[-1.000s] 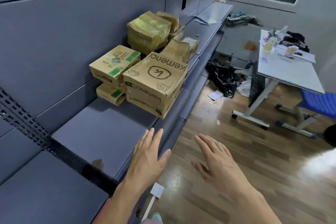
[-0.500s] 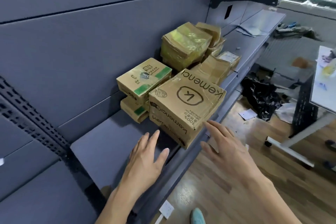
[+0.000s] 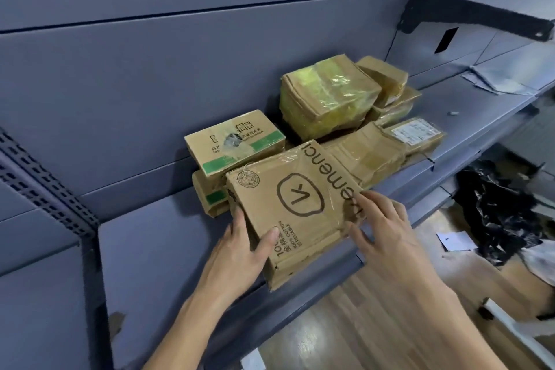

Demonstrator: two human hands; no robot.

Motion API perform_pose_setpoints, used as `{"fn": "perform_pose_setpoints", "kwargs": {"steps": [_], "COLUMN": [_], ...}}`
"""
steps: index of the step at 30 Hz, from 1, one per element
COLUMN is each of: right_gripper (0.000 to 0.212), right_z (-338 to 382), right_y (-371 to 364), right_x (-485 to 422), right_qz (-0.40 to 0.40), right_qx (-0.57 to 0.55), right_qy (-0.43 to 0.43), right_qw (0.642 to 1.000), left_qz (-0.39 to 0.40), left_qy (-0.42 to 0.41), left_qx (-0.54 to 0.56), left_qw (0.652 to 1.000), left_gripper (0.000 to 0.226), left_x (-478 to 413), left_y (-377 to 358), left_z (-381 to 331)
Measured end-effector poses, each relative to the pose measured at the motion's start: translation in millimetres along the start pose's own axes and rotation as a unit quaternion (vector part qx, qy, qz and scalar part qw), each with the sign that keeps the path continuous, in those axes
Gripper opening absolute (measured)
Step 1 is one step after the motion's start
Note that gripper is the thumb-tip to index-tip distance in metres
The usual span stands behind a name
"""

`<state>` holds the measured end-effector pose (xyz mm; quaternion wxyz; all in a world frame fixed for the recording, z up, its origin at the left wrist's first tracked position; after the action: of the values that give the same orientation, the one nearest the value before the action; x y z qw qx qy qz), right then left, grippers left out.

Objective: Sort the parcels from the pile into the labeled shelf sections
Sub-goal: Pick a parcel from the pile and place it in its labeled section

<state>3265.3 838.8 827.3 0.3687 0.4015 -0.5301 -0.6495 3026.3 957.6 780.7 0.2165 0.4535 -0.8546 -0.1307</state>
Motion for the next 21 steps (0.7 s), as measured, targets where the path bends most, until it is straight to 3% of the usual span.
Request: {"fn": "perform_pose_setpoints", "kwargs": {"steps": [5, 8, 13, 17, 21], "right_gripper": [0.07, 0.063, 0.038, 0.04, 0.031], "right_z": [-21.7, -17.0, 3.8, 27.4, 61.9], "right_y": [-19.7, -21.1, -18.9, -21.8, -27.3], "right_x": [-18.2, -21.3, -15.1, -9.3, 2.6], "right_qz": [0.078, 0.06, 0.043, 0.069, 0.087], "right_qx": [-0.093, -0.08, -0.067, -0.117, -0.172], "right_qy": [-0.018, -0.036, -0.023, -0.001, 0.024], "right_qw": [0.992, 0.994, 0.997, 0.991, 0.981], "left_qz": [-0.042, -0.09, -0.162, -0.193, -0.211], "left_qy": [0.045, 0.03, 0.037, 0.058, 0.065], "left_qx": [0.107, 0.119, 0.115, 0.136, 0.143], "left_qw": [0.992, 0.988, 0.979, 0.97, 0.965], "left_gripper": [0.06, 0.051, 0.059, 0.044, 0.054], "left_x": [11.1, 27.2, 59.7, 89.8, 114.8], "left_y": [-13.8, -23.3, -23.1, -3.4, 19.7], "left_z": [7.2, -0.8, 0.8, 14.8, 27.3]}}
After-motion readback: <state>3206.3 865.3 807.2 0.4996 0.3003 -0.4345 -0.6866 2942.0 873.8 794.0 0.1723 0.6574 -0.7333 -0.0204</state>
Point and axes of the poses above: each hand's wrist, its own x-axis away from the middle knuckle, its own y-axis out of the back of the hand, z = x × y, the point moved 5 cm from there along -x, towards the middle knuckle, and after that the axes turned 15 degrees about x, right-handed, at the moved point
